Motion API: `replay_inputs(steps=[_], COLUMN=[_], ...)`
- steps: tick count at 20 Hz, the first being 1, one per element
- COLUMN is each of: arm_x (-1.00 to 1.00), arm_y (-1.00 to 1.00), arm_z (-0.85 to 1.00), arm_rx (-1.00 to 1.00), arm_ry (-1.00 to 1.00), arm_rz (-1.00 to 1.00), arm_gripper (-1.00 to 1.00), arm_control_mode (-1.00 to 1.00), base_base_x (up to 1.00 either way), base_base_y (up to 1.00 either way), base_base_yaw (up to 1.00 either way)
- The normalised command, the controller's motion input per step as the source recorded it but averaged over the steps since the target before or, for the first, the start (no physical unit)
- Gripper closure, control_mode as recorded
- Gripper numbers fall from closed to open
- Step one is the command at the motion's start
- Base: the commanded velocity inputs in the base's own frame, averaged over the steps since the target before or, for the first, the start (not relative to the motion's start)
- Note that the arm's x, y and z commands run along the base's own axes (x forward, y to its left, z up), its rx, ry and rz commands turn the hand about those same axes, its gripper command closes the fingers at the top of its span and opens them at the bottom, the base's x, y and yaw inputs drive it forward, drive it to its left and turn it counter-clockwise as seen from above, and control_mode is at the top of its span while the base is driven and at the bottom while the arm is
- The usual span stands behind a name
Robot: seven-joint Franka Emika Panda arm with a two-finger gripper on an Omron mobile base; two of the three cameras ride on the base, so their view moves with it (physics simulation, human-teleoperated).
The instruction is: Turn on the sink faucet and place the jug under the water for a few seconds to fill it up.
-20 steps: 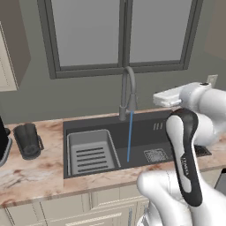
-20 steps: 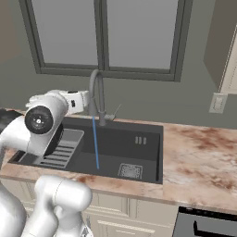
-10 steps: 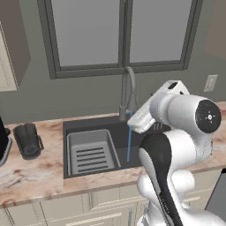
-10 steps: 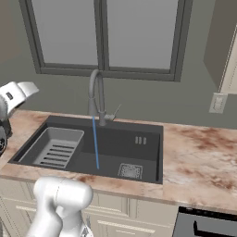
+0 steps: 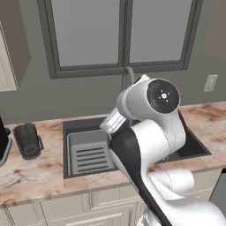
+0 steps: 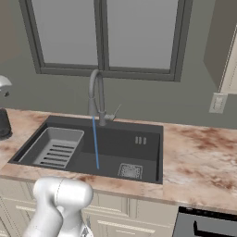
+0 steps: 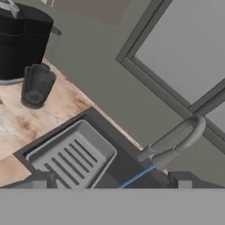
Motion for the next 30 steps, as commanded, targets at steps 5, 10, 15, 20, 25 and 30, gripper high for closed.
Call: replay_inputs(steps=[5,10,15,20,25,30], arm_x=[-0.05,0.0,0.01,0.0,0.1,0.27], arm_y=[0.03,0.12,0.16,0.1,0.13,0.21], arm_z=[-0.05,-0.33,-0.28,-0.24,-0.05,-0.02], arm_rx=[0.1,0.04,0.0,0.0,0.02,0.04], arm_ry=[0.02,0.02,0.0,-0.01,0.0,0.02], arm_rz=[0.08,0.09,0.03,0.01,0.0,0.0], arm_gripper=[-1.0,-1.0,-1.0,-1.0,-1.0,-1.0], arm_control_mode=[-1.0,-1.0,-1.0,-1.0,-1.0,-1.0], base_base_x=[0.0,0.0,0.0,0.0,0.0,0.0], base_base_y=[0.0,0.0,0.0,0.0,0.0,0.0], base_base_yaw=[0.0,0.0,0.0,0.0,0.0,0.0])
